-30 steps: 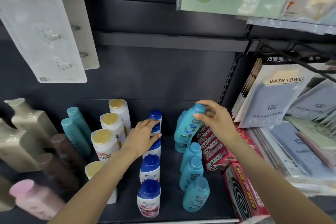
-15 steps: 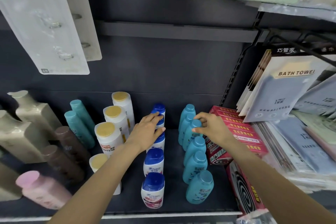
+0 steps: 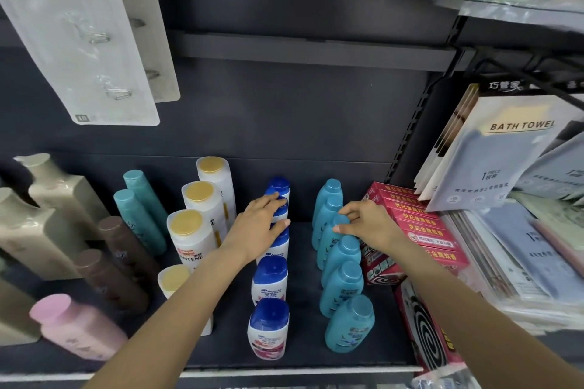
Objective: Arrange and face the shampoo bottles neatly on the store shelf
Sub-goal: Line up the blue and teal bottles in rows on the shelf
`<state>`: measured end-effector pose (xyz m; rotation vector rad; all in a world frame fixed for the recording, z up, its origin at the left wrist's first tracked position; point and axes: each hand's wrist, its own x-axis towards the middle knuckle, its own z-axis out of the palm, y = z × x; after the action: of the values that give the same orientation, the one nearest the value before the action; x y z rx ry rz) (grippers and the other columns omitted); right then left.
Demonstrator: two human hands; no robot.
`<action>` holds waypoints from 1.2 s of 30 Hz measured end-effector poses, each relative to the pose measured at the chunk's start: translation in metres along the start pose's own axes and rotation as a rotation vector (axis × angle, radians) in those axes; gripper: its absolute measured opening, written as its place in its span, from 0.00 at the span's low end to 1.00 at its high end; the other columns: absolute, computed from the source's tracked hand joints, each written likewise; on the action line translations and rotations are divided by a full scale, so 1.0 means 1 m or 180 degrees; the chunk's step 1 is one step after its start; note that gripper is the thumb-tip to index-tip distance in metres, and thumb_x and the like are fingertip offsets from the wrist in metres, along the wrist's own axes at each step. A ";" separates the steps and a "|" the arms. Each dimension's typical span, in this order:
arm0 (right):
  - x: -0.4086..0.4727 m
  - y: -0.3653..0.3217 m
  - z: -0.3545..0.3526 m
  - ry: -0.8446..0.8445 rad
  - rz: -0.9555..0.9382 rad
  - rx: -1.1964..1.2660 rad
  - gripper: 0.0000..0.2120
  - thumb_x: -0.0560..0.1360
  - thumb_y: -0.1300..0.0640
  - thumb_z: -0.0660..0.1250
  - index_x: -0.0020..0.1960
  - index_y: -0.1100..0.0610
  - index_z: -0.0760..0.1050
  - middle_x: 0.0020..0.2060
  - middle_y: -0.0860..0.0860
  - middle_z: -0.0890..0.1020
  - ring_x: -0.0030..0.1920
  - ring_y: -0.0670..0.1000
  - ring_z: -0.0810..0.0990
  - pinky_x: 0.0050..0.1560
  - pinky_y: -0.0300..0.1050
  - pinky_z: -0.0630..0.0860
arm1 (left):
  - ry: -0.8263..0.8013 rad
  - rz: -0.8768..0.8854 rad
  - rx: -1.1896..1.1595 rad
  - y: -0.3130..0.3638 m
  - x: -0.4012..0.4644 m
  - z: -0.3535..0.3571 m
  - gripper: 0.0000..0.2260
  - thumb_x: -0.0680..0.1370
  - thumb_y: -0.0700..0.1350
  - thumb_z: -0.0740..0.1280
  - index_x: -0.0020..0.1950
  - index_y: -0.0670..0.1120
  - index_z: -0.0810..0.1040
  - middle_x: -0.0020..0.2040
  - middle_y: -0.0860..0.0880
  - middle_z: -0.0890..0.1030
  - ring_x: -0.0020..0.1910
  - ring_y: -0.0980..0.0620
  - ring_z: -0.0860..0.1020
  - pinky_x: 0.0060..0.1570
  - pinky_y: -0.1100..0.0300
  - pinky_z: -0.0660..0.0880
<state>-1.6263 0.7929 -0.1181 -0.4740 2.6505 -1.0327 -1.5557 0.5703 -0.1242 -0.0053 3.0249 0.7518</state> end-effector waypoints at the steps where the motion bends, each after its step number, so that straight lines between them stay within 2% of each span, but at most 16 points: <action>1: -0.001 -0.001 -0.001 -0.0004 0.0009 0.0026 0.13 0.69 0.57 0.75 0.52 0.59 0.80 0.46 0.50 0.84 0.46 0.45 0.81 0.52 0.40 0.78 | 0.0031 -0.0004 -0.0004 0.000 0.000 0.000 0.23 0.81 0.51 0.58 0.75 0.50 0.60 0.76 0.52 0.57 0.75 0.52 0.55 0.72 0.54 0.57; 5: -0.006 -0.002 0.000 0.0066 0.0017 0.0016 0.14 0.71 0.57 0.74 0.55 0.59 0.79 0.47 0.49 0.81 0.47 0.44 0.79 0.46 0.30 0.73 | 0.0182 -0.0003 0.0001 0.003 -0.003 0.001 0.22 0.81 0.50 0.58 0.74 0.49 0.61 0.76 0.52 0.58 0.75 0.51 0.56 0.71 0.55 0.57; 8: -0.007 0.000 0.002 0.0128 0.0047 0.0105 0.17 0.71 0.56 0.73 0.59 0.59 0.77 0.52 0.51 0.81 0.53 0.47 0.79 0.55 0.37 0.74 | 0.0299 0.0045 -0.0021 0.008 -0.008 0.001 0.21 0.81 0.50 0.58 0.74 0.49 0.62 0.75 0.52 0.60 0.74 0.52 0.57 0.71 0.57 0.57; 12: -0.015 -0.001 0.001 0.0237 -0.0060 0.0031 0.22 0.73 0.55 0.72 0.64 0.60 0.74 0.58 0.53 0.80 0.58 0.49 0.78 0.59 0.38 0.72 | 0.0401 0.0166 0.0042 0.018 -0.023 0.001 0.20 0.81 0.49 0.59 0.73 0.49 0.65 0.73 0.52 0.65 0.71 0.52 0.61 0.69 0.56 0.61; 16: -0.032 0.000 -0.004 0.0635 -0.0485 -0.0274 0.15 0.73 0.57 0.71 0.59 0.58 0.77 0.55 0.51 0.80 0.50 0.44 0.77 0.49 0.26 0.69 | 0.0433 0.0181 0.0214 0.020 -0.041 0.002 0.19 0.80 0.49 0.60 0.70 0.49 0.67 0.68 0.51 0.69 0.66 0.51 0.67 0.65 0.56 0.66; 18: -0.039 0.003 -0.005 0.0468 -0.0629 -0.0339 0.14 0.73 0.57 0.71 0.57 0.57 0.78 0.53 0.51 0.80 0.49 0.42 0.77 0.46 0.23 0.69 | 0.0477 0.0092 0.0273 0.019 -0.050 0.003 0.18 0.80 0.49 0.61 0.70 0.49 0.68 0.68 0.51 0.69 0.66 0.51 0.67 0.64 0.56 0.67; 21: -0.047 0.008 -0.003 0.0086 -0.0636 -0.0370 0.17 0.72 0.57 0.72 0.60 0.58 0.77 0.55 0.53 0.79 0.53 0.46 0.77 0.53 0.33 0.71 | 0.0366 -0.0065 0.0334 0.017 -0.058 0.007 0.20 0.81 0.48 0.59 0.73 0.49 0.64 0.73 0.52 0.64 0.71 0.51 0.62 0.68 0.58 0.61; 24: -0.049 0.009 -0.002 -0.0044 -0.0630 -0.0436 0.20 0.72 0.59 0.72 0.63 0.58 0.75 0.55 0.54 0.79 0.55 0.50 0.77 0.57 0.41 0.72 | 0.0160 -0.0161 0.0344 0.015 -0.059 0.010 0.21 0.81 0.46 0.58 0.74 0.50 0.62 0.75 0.51 0.60 0.73 0.50 0.60 0.70 0.57 0.59; 33: -0.047 0.009 0.003 -0.0019 -0.0559 -0.0313 0.18 0.72 0.62 0.71 0.61 0.60 0.76 0.55 0.55 0.79 0.56 0.52 0.77 0.60 0.44 0.73 | 0.0107 -0.0212 0.0243 0.013 -0.059 0.015 0.22 0.82 0.47 0.57 0.75 0.49 0.59 0.76 0.50 0.58 0.74 0.50 0.59 0.72 0.58 0.55; 36: -0.050 0.000 0.001 0.0012 -0.0568 -0.0241 0.17 0.73 0.61 0.70 0.62 0.60 0.75 0.56 0.55 0.78 0.56 0.50 0.77 0.58 0.39 0.71 | 0.0115 -0.0159 0.0237 0.011 -0.058 0.014 0.22 0.82 0.47 0.57 0.75 0.49 0.60 0.76 0.50 0.58 0.74 0.49 0.59 0.72 0.57 0.57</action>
<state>-1.5806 0.8112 -0.1127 -0.7370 2.6974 -0.9847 -1.4973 0.5863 -0.1298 -0.0936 3.0720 0.6418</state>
